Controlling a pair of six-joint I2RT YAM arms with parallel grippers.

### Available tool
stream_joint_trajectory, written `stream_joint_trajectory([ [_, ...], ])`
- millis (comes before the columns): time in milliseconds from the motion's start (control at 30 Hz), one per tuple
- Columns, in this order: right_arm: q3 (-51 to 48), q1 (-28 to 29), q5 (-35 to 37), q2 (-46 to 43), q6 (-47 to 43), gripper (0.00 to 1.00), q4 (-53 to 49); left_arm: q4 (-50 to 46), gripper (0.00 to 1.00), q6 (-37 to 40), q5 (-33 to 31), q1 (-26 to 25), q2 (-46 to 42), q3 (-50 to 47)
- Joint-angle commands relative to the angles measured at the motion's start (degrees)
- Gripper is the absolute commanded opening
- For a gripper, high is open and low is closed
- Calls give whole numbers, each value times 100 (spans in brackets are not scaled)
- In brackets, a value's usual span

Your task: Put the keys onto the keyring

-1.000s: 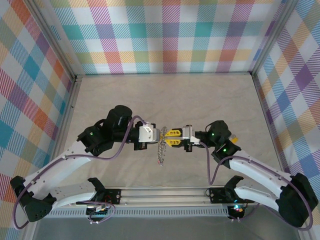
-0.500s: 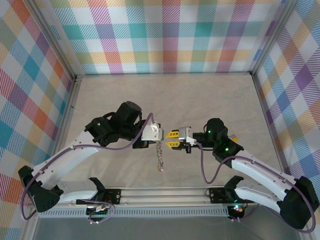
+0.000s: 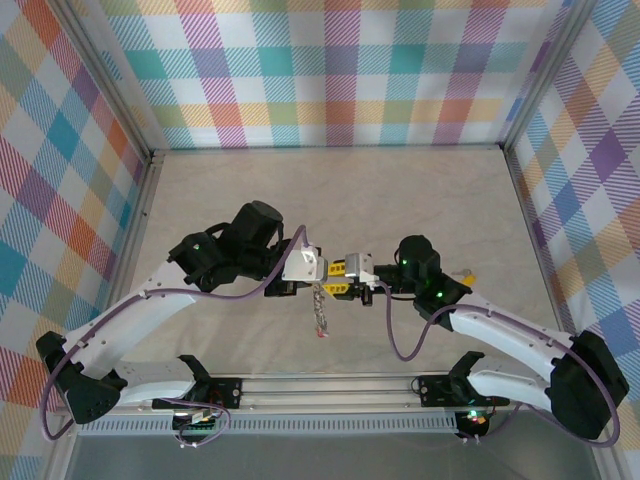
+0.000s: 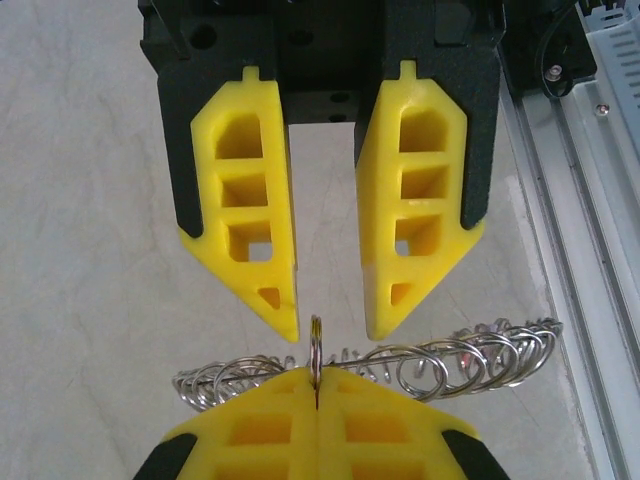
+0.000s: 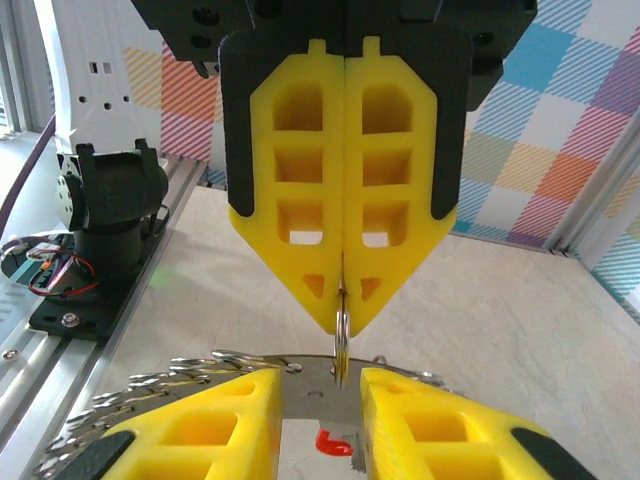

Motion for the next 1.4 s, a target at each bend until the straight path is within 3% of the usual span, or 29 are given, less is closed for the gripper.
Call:
stream_joint_trajectory([
  [0, 87, 46, -141, 40, 91, 26, 247, 101, 0, 30, 226, -30, -53, 159],
  [233, 102, 64, -150, 57, 102, 19, 302, 137, 0, 37, 252, -30, -28, 139],
  [400, 33, 64, -70, 104, 159, 8, 490, 160, 0, 10, 291, -27, 5, 208],
  [667, 50, 64, -160, 84, 201, 13, 637, 173, 0, -7, 327, -33, 76, 216],
  [800, 71, 61, -189, 91, 177, 1, 633, 228, 0, -31, 394, -28, 92, 237],
  [933, 3, 59, -160, 37, 220, 0, 811, 379, 0, -20, 406, -19, -53, 144],
  [967, -64, 63, -122, 1, 267, 0, 939, 444, 3, -29, 412, -6, -132, 93],
  [1033, -194, 64, -59, -93, 339, 0, 1219, 540, 21, -59, 465, 37, -320, -47],
  [1100, -301, 61, -52, -224, 437, 0, 1569, 554, 28, -46, 572, 84, -483, -173],
  [1367, -491, 46, -171, -474, 775, 0, 2234, 741, 31, -169, 706, 156, -724, -566],
])
